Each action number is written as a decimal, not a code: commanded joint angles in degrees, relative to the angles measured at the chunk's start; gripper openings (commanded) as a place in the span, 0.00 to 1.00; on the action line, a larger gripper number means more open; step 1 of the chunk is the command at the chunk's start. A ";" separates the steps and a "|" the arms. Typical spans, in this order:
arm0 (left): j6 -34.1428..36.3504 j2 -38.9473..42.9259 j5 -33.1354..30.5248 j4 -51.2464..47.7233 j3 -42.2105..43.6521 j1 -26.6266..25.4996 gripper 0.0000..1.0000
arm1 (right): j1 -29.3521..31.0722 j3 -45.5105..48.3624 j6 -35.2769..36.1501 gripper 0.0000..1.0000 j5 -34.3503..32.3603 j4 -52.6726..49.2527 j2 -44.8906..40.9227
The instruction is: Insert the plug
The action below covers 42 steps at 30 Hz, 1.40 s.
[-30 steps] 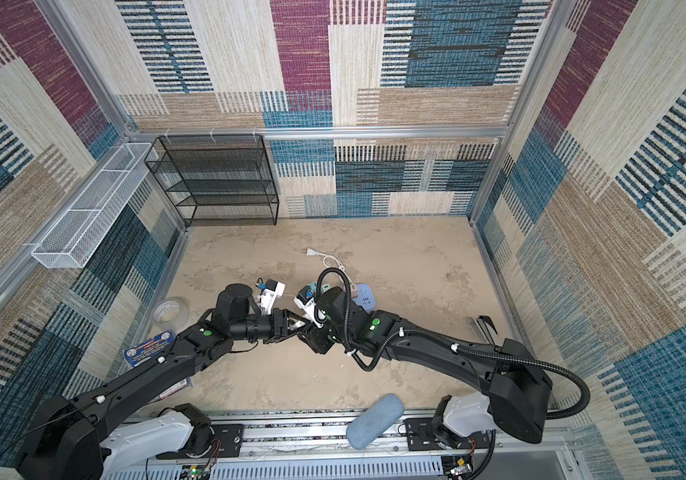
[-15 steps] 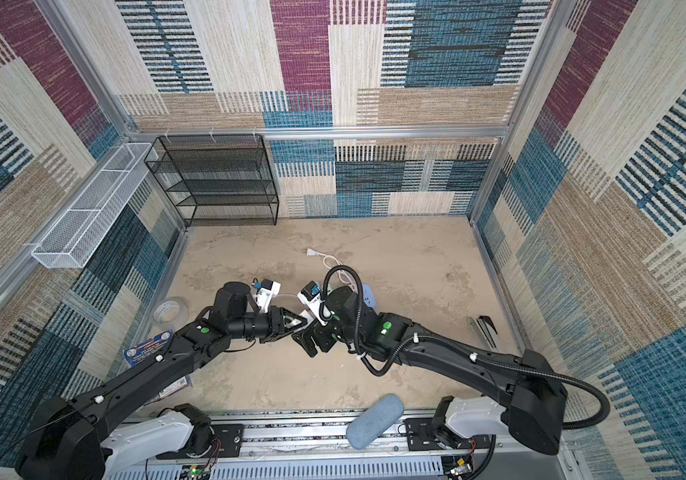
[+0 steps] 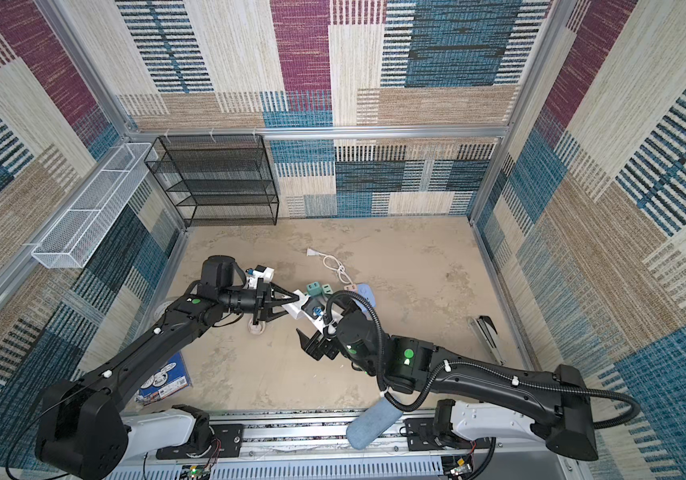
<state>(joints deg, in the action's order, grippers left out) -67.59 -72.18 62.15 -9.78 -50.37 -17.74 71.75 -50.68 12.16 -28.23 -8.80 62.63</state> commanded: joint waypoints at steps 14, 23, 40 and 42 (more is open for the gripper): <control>-2.48 6.87 8.14 -7.58 -0.35 -0.63 0.00 | 6.36 -1.05 19.63 0.85 -15.76 8.59 5.80; -3.98 8.36 8.27 -5.76 -0.08 -1.75 0.00 | 6.37 -1.56 20.39 0.79 -13.09 9.57 7.99; -8.30 9.17 8.16 0.23 2.75 -3.53 0.00 | 6.31 -1.70 20.23 0.25 -11.17 11.10 8.93; -9.08 9.07 8.16 1.58 3.56 -3.57 0.00 | 6.31 -1.79 19.75 0.14 -10.37 10.51 9.03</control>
<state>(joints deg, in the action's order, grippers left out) -82.04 -63.33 69.14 -15.40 -47.48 -21.10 78.04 -51.99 38.06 -40.93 -4.73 71.94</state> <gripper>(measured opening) 0.364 0.282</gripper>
